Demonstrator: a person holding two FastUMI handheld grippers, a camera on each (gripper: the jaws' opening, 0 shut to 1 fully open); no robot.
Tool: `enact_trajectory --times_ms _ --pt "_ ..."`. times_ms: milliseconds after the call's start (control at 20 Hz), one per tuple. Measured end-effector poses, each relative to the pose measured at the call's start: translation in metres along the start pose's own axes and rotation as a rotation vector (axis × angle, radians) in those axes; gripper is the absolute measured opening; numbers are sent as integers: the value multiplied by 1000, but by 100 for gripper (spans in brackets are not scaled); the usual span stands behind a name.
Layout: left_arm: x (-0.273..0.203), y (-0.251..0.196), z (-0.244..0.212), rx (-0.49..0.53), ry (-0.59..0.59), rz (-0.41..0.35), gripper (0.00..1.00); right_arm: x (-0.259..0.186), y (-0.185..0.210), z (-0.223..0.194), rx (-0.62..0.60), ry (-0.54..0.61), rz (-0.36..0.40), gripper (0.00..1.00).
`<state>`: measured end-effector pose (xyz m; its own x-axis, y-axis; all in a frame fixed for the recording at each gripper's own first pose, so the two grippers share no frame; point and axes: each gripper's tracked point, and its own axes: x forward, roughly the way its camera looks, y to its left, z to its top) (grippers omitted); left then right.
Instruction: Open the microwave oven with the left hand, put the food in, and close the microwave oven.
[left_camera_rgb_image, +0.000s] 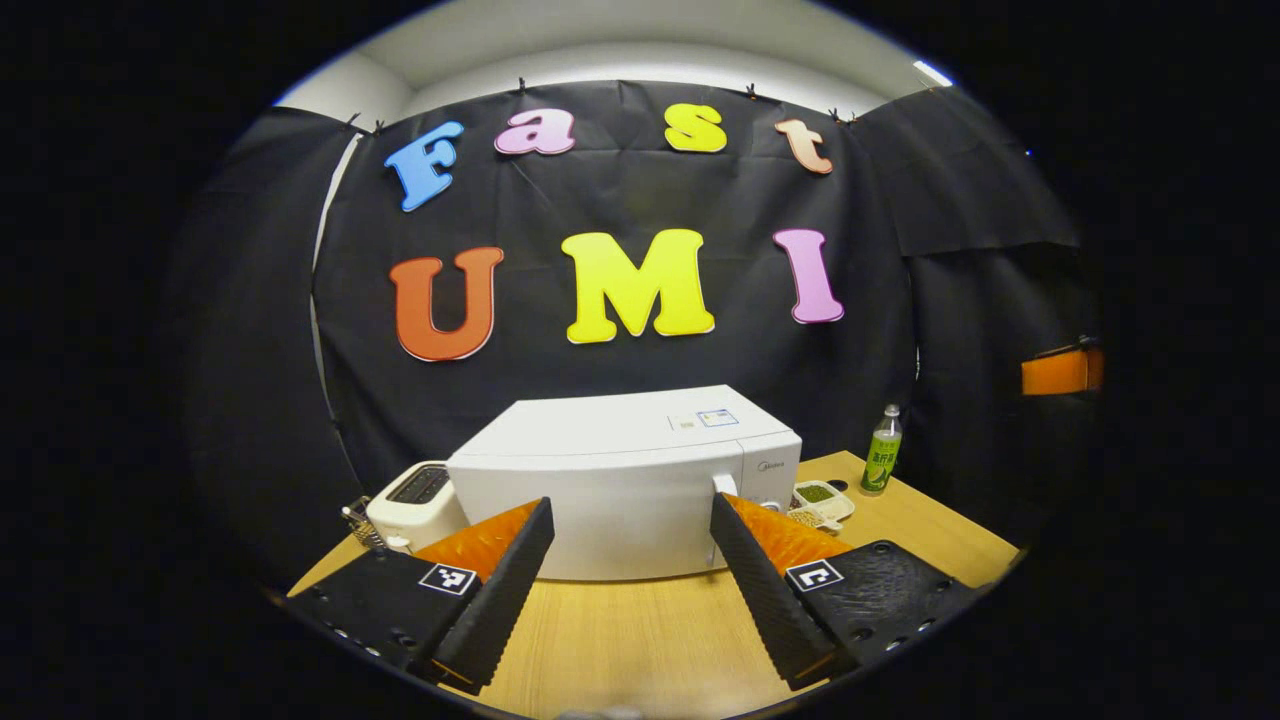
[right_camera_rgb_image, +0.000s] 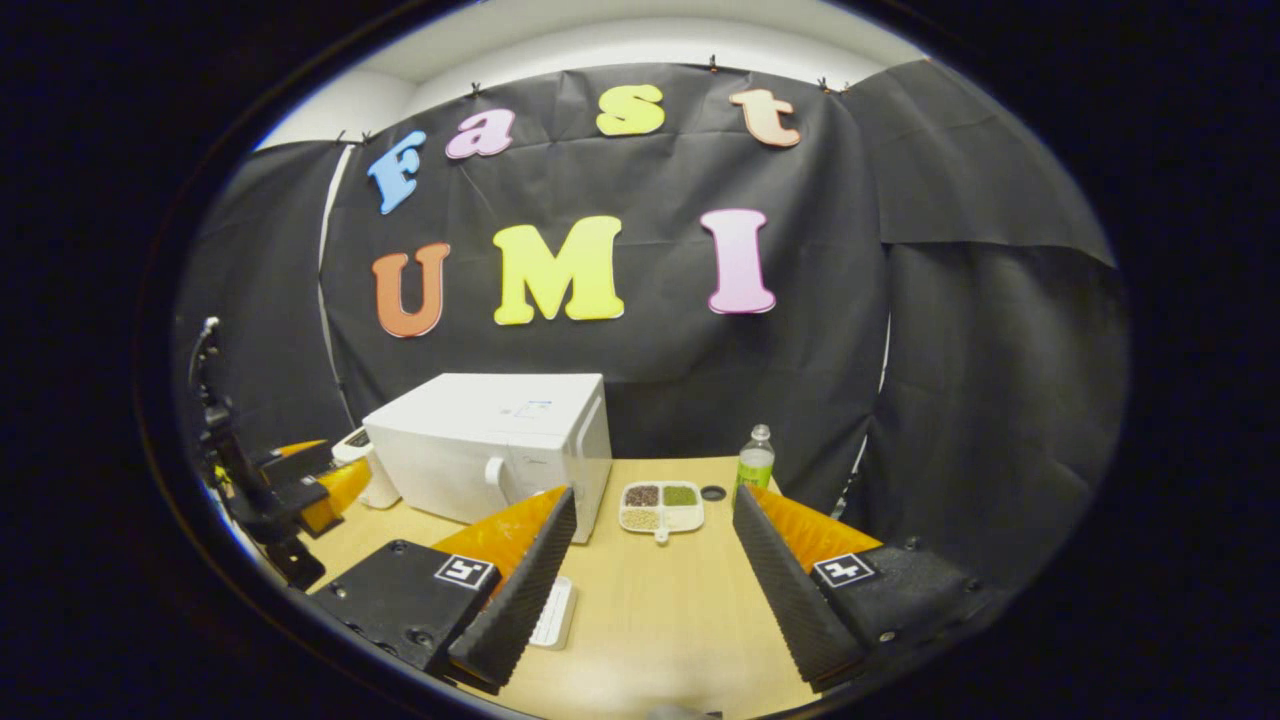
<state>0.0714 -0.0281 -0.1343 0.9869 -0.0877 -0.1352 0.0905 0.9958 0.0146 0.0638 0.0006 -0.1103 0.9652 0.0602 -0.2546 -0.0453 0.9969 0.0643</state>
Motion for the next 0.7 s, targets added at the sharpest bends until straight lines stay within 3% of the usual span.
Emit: enact_trajectory --times_ms 50,100,150,200,450,500,550,700 --pt "-10 9 9 -1 -13 11 96 0 3 -1 -1 -4 0 92" --pt "-22 16 15 -1 -21 20 96 -1 7 -2 -2 -11 0 92" --pt "-32 25 22 2 -32 28 96 -2 12 -1 -4 -16 1 100" --pt "-42 33 28 8 -40 39 96 -5 15 -1 -8 -22 -2 92" --pt "-82 65 46 20 -73 79 96 -23 40 9 -31 -72 -12 92" --pt "-87 70 47 14 -75 85 96 -27 47 10 -32 -81 -10 100" --pt "-92 74 48 6 -78 91 96 -32 55 12 -34 -87 -6 92" --pt "-101 84 49 -4 -74 96 96 -44 70 17 -42 -112 -8 92"
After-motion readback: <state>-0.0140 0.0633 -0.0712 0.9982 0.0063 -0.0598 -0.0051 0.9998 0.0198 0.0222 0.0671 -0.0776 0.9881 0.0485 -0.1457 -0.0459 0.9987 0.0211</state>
